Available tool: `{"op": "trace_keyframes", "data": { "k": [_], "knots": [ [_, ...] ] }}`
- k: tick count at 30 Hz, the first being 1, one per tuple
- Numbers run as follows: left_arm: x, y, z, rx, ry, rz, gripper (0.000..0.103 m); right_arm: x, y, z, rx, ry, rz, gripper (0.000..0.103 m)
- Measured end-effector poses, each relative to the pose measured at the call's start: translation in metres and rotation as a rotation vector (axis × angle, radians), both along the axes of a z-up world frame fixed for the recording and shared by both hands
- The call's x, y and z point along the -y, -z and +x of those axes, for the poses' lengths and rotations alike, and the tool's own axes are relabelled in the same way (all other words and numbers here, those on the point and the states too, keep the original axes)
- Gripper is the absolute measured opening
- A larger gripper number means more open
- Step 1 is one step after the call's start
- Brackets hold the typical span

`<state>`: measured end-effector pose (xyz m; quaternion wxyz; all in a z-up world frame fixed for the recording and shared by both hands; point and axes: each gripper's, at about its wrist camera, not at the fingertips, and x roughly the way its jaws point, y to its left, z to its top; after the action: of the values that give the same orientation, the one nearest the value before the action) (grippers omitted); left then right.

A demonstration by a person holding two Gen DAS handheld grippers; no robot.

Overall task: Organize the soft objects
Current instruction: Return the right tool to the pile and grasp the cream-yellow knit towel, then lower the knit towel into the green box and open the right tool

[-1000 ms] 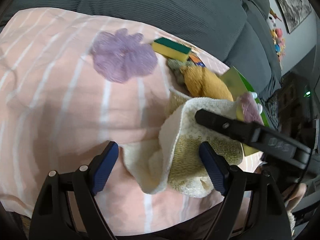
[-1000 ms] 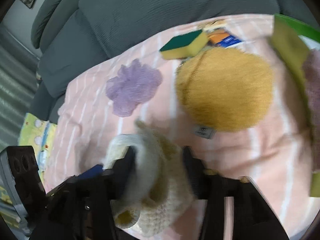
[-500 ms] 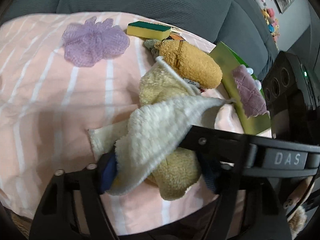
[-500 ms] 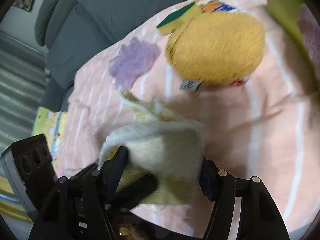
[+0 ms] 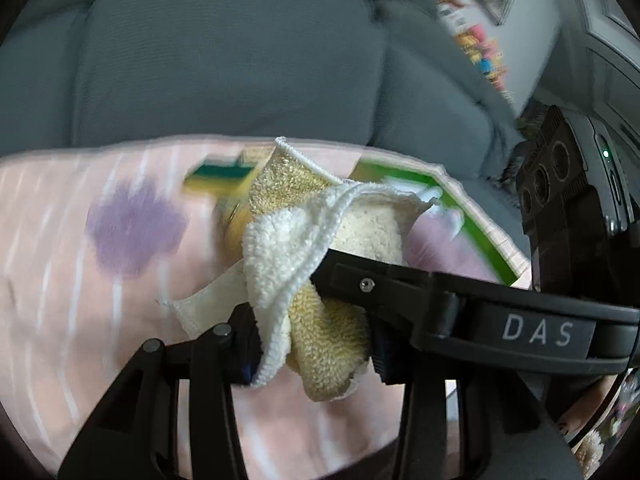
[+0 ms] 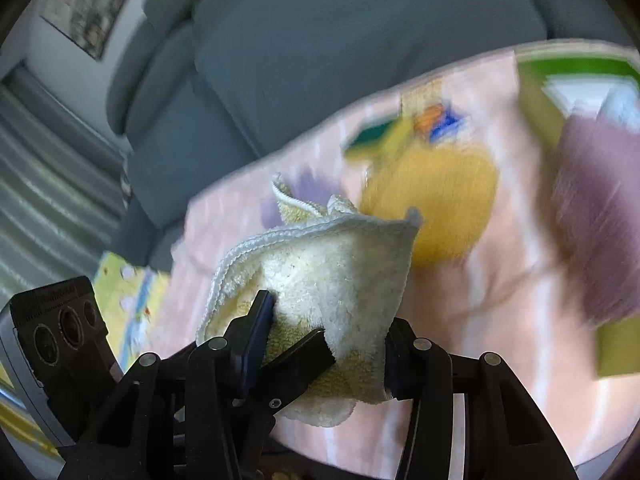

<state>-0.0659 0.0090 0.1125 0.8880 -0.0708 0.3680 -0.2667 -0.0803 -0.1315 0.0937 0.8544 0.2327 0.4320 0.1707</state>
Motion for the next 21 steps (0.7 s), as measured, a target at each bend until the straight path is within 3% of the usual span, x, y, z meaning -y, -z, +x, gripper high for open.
{"op": "trace_keyframes", "data": {
  "k": [4, 7, 12, 15, 21],
  "knots": [
    [0.032, -0.045, 0.007, 0.133, 0.064, -0.020, 0.041, 0.026, -0.059, -0.008, 0.162, 0.107, -0.047, 0.051],
    [0.061, -0.071, 0.012, 0.220, 0.106, -0.020, 0.041, 0.048, -0.084, -0.012, 0.238, 0.168, -0.045, 0.051],
    [0.107, -0.076, 0.021, 0.253, 0.222, 0.001, 0.041, 0.091, -0.092, -0.021, 0.308, 0.294, -0.040, 0.051],
    [0.133, -0.061, 0.027, 0.236, 0.289, -0.002, 0.041, 0.117, -0.077, -0.028, 0.288, 0.368, -0.013, 0.051],
    [0.172, -0.013, 0.052, 0.039, 0.361, -0.057, 0.041, 0.166, -0.032, -0.020, 0.143, 0.492, 0.030, 0.051]
  ]
}}
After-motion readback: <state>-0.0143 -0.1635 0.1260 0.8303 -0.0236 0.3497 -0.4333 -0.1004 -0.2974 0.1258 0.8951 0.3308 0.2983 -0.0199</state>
